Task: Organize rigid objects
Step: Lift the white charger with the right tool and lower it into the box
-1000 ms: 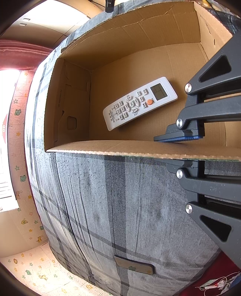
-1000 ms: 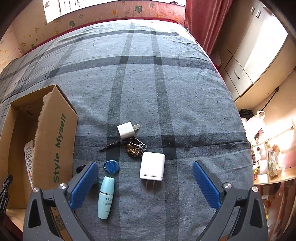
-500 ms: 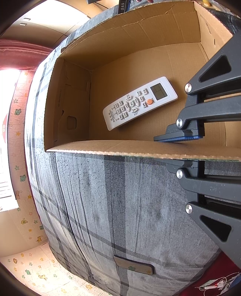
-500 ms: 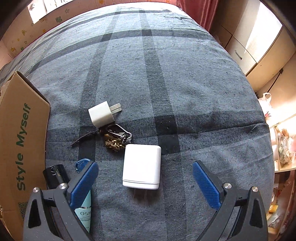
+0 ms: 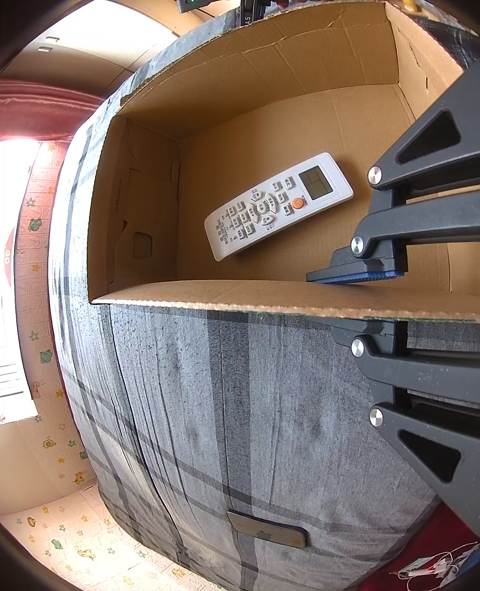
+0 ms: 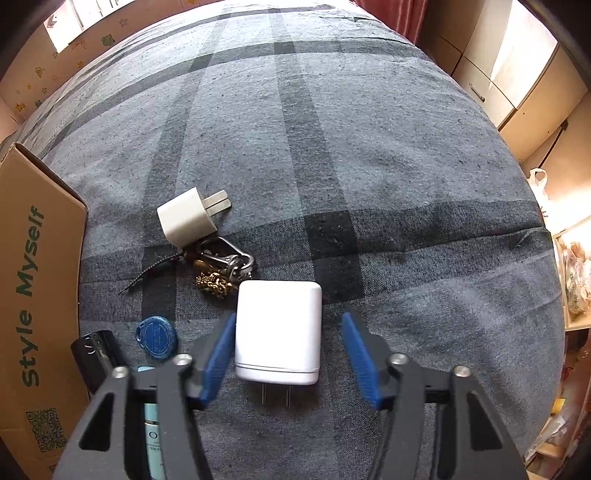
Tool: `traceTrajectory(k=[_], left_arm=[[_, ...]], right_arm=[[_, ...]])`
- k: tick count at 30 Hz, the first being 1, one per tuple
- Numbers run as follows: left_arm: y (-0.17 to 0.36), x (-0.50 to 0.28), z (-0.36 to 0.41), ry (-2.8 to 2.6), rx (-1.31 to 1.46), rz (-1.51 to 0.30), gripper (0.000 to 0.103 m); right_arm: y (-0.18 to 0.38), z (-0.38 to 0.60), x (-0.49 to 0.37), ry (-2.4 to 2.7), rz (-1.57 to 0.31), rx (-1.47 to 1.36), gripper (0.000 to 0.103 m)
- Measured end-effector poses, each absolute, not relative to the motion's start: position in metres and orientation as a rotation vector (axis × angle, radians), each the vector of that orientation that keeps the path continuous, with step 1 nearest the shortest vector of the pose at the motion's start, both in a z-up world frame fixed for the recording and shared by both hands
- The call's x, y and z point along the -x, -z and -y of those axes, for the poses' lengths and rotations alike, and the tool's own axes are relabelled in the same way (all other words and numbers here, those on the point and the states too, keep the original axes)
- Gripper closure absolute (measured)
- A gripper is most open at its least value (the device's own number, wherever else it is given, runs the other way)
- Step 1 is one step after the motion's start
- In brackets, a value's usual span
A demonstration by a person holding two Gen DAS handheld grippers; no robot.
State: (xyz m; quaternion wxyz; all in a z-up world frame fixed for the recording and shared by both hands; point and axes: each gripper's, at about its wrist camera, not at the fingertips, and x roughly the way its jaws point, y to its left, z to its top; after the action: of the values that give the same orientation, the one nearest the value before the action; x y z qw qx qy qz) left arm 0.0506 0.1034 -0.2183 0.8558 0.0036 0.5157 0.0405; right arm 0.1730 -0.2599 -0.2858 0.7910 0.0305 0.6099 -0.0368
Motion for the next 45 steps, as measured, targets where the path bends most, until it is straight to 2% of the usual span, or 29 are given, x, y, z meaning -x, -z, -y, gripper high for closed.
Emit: traceTrajectory(k=[11, 45], left_arm=[[0.218, -0.05, -0.103, -0.084, -0.013, -1.083, 0.09], [0.217, -0.05, -0.101, -0.09, -0.015, -1.082, 0.089]], right_arm=[[0.269, 0.253, -0.145, 0.048, -1.285, -0.095, 0.057], [0.132, 0.12, -0.137, -0.215, -1.097, 0.087, 0.057]])
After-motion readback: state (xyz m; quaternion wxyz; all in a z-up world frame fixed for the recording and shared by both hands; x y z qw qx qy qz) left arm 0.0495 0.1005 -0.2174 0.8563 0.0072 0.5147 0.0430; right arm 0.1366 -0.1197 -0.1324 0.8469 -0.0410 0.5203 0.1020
